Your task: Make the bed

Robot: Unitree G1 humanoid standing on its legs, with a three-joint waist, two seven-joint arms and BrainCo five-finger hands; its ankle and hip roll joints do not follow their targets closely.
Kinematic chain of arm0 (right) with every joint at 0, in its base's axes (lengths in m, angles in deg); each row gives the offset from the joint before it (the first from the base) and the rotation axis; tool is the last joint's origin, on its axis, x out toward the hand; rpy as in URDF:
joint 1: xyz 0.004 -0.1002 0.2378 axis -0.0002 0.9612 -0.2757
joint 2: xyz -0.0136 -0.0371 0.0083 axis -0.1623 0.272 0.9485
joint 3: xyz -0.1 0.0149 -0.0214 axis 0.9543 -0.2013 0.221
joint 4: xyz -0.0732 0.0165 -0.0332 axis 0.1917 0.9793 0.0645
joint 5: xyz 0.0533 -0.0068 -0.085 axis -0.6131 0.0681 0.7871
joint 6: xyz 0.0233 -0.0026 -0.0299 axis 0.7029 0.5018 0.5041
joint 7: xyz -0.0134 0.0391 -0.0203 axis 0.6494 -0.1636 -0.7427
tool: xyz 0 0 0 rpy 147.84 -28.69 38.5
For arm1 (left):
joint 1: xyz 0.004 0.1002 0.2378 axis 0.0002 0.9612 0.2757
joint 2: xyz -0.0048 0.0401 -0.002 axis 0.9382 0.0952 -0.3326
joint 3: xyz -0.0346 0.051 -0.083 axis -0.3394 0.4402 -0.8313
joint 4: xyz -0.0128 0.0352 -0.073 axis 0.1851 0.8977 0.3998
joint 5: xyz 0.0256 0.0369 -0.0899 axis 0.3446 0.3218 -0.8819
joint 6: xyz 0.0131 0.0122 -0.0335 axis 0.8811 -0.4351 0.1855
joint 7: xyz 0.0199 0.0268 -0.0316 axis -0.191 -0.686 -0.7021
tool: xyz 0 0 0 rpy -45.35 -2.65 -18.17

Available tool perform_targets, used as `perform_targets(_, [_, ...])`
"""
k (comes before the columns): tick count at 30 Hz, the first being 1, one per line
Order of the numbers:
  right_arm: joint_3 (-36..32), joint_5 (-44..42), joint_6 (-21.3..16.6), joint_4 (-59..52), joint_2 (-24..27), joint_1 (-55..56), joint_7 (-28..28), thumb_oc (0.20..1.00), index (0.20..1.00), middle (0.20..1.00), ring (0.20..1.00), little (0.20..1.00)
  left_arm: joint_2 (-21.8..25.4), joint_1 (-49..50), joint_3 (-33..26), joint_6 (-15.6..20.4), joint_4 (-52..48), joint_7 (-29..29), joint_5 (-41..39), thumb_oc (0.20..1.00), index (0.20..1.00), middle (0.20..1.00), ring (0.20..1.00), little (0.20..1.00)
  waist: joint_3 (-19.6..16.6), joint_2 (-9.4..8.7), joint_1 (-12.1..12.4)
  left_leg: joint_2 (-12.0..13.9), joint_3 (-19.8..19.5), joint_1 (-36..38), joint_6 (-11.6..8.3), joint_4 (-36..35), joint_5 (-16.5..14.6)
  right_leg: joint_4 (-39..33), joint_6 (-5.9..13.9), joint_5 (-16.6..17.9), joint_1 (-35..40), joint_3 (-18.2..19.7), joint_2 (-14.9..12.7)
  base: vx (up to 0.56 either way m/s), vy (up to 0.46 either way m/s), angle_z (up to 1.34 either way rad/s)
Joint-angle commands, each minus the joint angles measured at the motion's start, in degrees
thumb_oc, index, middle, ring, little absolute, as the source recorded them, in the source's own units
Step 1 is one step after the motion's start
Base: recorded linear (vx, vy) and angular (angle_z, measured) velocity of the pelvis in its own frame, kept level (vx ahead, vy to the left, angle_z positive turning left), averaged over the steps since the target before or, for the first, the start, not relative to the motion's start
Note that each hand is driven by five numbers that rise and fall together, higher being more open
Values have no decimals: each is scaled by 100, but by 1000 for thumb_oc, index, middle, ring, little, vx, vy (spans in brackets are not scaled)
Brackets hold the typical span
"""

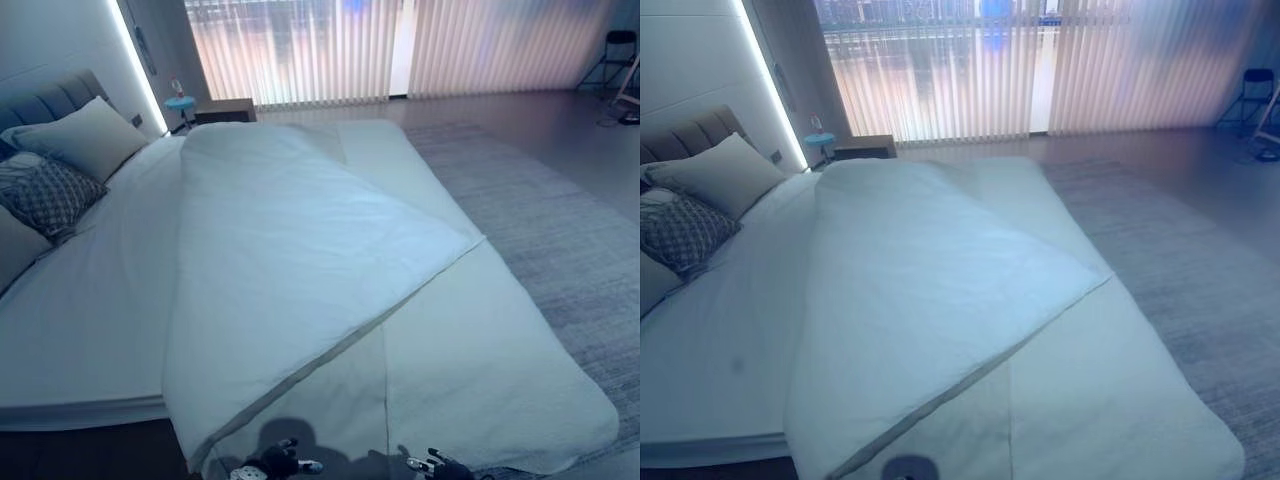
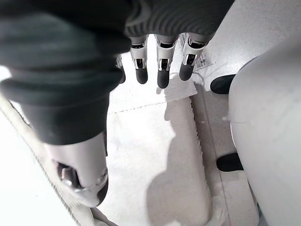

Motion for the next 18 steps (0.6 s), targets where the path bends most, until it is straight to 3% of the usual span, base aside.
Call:
perform_targets(1, [168, 88, -119, 282, -194, -251, 53, 1000, 1000, 1000, 1000, 1000, -101, -527, -154, 131, 340, 80, 92, 1000, 1000, 1000, 1000, 1000, -1, -284, 14, -280, 33, 285, 293, 8, -551, 19, 391, 220, -208, 194, -188, 0, 0, 0])
perform_targets(8, [197, 28, -145, 262, -203, -263, 39, 1000, 1000, 1000, 1000, 1000, -141, -639, -193, 192, 116, -52, -379, 1000, 1000, 1000, 1000, 1000, 27, -311, 5, -274, 30, 241, 285, 8, -534, 19, 392, 235, -246, 174, -188, 0, 0, 0])
perform_targets(10, [208, -110, -162, 189, -193, -283, 1, 1000, 1000, 1000, 1000, 1000, -229, -818, -397, 188, -58, -91, -1348, 1000, 1000, 1000, 1000, 1000, 109, -327, -19, -270, 34, 173, 274, 8, -500, 19, 398, 257, -306, 159, -186, 0, 0, 0])
perform_targets(15, [333, -225, -170, 7, -69, -349, 13, 1000, 1000, 1000, 1000, 1000, -294, -1386, -492, 212, -378, -184, -2488, 1000, 1000, 1000, 1000, 1000, 304, -342, -169, -253, 129, -5, 241, 8, -444, 19, 416, 339, -505, 157, -167, -23, 4, -1])
perform_targets(17, [365, -242, -174, -45, -44, -378, 11, 1000, 1000, 1000, 1000, 1000, -282, -1537, -495, 236, -428, -264, -2588, 1000, 1000, 1000, 1000, 1000, 369, -350, -199, -248, 141, -66, 230, 8, -419, 19, 416, 360, -562, 155, -162, -77, 9, -5])
perform_targets(18, [409, -328, -165, -237, 36, -455, 1, 1000, 1000, 1000, 1000, 1000, -282, -1888, -526, 229, -554, -396, -2945, 1000, 1000, 1000, 1000, 1000, 534, -368, -277, -242, 166, -201, 223, 8, -374, 19, 416, 430, -702, 150, -147, -135, 21, -6])
